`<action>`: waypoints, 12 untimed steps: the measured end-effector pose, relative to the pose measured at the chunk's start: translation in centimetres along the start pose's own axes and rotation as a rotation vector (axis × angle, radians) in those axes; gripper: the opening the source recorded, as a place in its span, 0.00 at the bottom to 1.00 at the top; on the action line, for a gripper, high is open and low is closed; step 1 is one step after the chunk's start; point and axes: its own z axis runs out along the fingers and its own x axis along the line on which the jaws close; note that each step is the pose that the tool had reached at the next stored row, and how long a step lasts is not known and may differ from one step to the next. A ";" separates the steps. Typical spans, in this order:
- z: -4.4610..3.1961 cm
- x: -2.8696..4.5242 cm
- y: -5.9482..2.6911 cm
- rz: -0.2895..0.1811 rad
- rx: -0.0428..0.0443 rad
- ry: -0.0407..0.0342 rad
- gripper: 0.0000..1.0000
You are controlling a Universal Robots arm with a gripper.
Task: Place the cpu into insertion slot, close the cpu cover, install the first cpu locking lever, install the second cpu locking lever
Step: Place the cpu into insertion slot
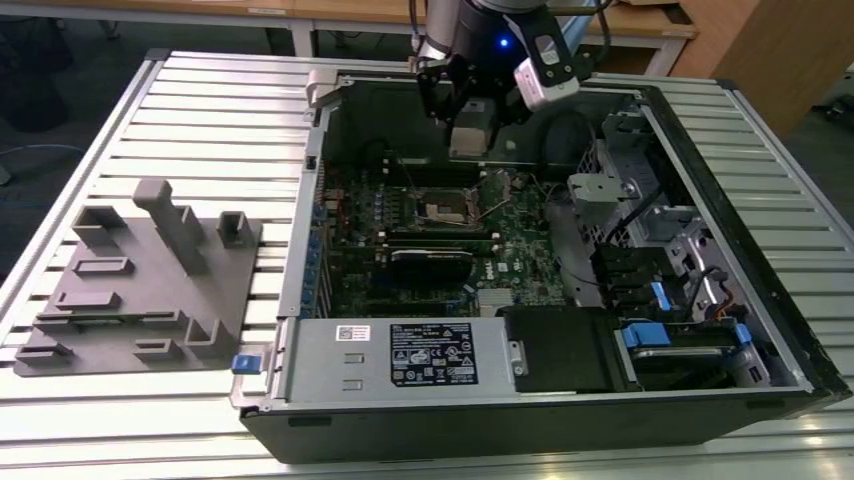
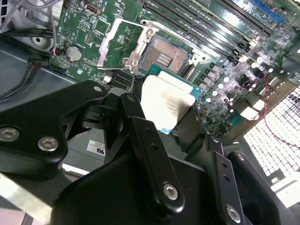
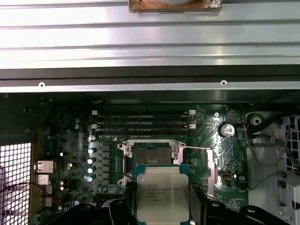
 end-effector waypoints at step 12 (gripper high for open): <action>0.66 0.00 -0.06 0.000 0.0006 0.0002 0.54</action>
